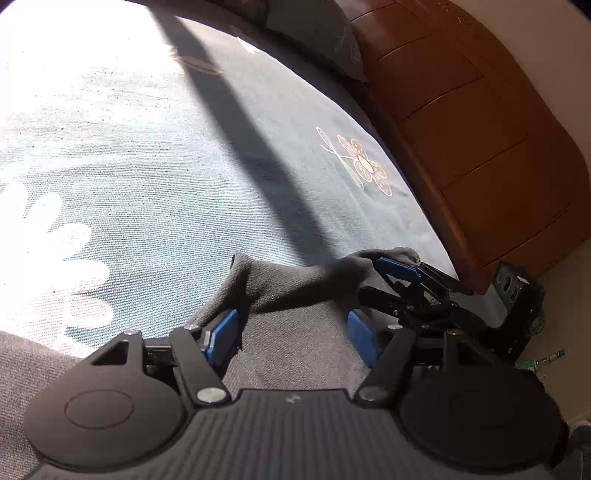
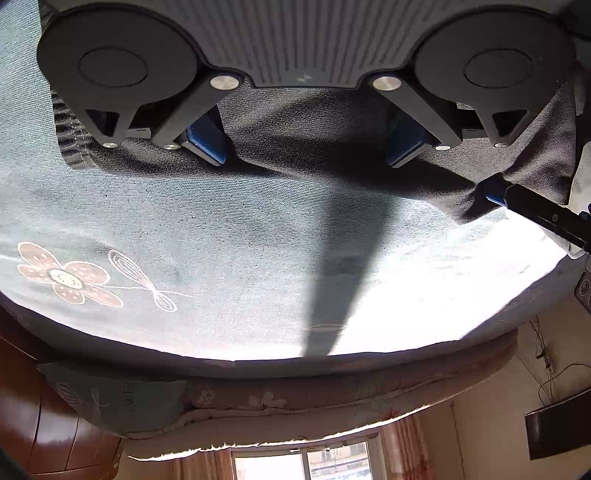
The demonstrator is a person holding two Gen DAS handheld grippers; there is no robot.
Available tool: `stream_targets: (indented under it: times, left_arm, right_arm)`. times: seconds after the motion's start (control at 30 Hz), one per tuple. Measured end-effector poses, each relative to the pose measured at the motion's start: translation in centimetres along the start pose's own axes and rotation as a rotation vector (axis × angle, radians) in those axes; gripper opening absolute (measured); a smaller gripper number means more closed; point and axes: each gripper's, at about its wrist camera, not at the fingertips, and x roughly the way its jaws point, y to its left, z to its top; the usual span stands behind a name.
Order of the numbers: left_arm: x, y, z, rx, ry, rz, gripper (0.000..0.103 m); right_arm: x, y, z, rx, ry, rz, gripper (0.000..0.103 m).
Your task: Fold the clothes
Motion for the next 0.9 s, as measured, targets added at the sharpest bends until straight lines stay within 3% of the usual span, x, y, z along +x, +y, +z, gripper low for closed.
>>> stream_targets:
  times: [0.13, 0.2, 0.27, 0.43, 0.57, 0.73, 0.83, 0.9]
  left_arm:
    - [0.0, -2.3, -0.9, 0.135, 0.004, 0.038, 0.072]
    - [0.9, -2.9, -1.9, 0.182, 0.029, 0.084, 0.073]
    - [1.7, -3.2, -2.7, 0.228, 0.044, 0.139, 0.072]
    - [0.4, -7.3, -4.0, 0.412, 0.052, 0.173, 0.074]
    - [0.5, -9.8, -7.5, 0.578, 0.088, 0.265, 0.074]
    - [0.9, -10.3, -11.7, 0.571, 0.151, 0.309, 0.077]
    - [-0.1, -11.2, -12.5, 0.599, 0.151, 0.333, 0.077]
    - [-0.7, -12.0, -12.2, 0.616, 0.127, 0.315, 0.077]
  right_arm:
    - [-3.3, 1.0, -0.2, -0.014, -0.036, -0.058, 0.097]
    - [-4.4, 0.8, -1.5, -0.017, -0.049, -0.127, 0.100]
    - [-4.2, -0.2, -2.9, -0.004, -0.004, -0.190, 0.102]
    - [-6.7, -0.5, -3.8, -0.007, 0.006, -0.213, 0.101]
    - [-8.4, 0.8, -4.3, -0.020, -0.031, -0.168, 0.102]
    - [-6.4, 2.6, -7.0, -0.096, 0.081, -0.165, 0.102]
    - [-7.2, 2.4, -7.4, -0.058, 0.083, -0.170, 0.103]
    - [-8.2, 3.2, -7.2, -0.098, 0.071, -0.194, 0.103]
